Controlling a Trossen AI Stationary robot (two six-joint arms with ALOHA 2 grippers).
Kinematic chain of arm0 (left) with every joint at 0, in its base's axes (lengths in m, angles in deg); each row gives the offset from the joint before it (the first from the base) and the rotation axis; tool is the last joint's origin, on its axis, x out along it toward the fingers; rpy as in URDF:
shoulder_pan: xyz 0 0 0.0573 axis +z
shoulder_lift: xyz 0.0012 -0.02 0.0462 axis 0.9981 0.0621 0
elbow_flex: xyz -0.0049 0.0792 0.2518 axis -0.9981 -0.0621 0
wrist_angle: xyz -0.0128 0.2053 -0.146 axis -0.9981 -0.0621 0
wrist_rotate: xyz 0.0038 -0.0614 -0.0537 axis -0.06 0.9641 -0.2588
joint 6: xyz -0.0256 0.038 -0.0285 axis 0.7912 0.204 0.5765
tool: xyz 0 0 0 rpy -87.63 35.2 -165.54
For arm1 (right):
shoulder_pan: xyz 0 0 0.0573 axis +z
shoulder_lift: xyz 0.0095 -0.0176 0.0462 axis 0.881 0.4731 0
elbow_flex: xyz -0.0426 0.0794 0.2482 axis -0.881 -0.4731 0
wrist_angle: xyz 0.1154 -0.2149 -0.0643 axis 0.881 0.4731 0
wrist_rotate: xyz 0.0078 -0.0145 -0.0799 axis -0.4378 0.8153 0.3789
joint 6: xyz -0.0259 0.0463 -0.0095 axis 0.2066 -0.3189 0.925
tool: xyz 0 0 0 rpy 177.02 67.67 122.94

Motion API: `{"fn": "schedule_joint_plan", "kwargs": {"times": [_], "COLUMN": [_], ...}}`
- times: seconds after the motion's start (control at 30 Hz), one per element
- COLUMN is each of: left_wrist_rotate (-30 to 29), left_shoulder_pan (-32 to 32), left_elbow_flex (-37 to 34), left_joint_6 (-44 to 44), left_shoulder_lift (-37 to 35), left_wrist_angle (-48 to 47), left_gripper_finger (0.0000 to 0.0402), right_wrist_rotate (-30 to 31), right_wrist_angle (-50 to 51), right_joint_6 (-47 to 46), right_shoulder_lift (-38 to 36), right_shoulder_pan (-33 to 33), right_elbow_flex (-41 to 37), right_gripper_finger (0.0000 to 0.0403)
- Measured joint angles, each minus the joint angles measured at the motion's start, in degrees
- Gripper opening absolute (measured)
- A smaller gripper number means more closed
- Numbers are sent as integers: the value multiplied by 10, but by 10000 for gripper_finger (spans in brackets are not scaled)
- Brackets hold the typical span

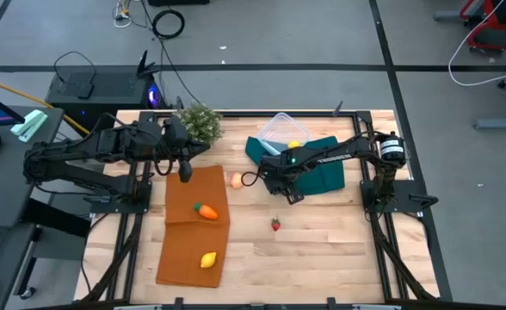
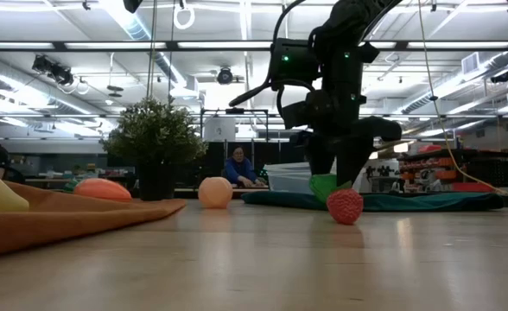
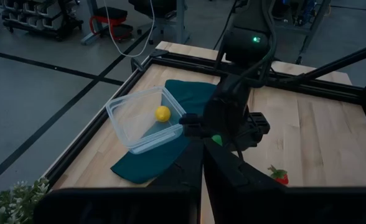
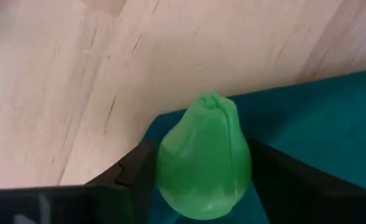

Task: Pick and placing Produce into tupperware
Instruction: Put the pear into the transparent bin

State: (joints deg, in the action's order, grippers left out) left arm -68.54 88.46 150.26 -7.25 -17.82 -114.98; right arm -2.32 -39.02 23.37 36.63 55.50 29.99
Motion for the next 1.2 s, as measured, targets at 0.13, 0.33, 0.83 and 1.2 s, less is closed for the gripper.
{"fn": "schedule_joint_plan", "kwargs": {"times": [0.13,0.33,0.83,1.2], "left_wrist_rotate": [0,0,0,0], "left_shoulder_pan": [0,0,0,0], "left_elbow_flex": [0,0,0,0], "left_joint_6": [0,0,0,0], "left_shoulder_lift": [0,0,0,0], "left_wrist_angle": [0,0,0,0], "left_gripper_finger": [15,15,14,24], "right_wrist_rotate": [0,11,22,42], "right_wrist_angle": [3,32,130,133], "right_joint_6": [0,0,-26,-99], "right_shoulder_lift": [0,-2,-3,-3], "right_shoulder_pan": [0,0,-6,-123], "right_elbow_flex": [0,7,221,247], "right_gripper_finger": [175,193,193,194]}}
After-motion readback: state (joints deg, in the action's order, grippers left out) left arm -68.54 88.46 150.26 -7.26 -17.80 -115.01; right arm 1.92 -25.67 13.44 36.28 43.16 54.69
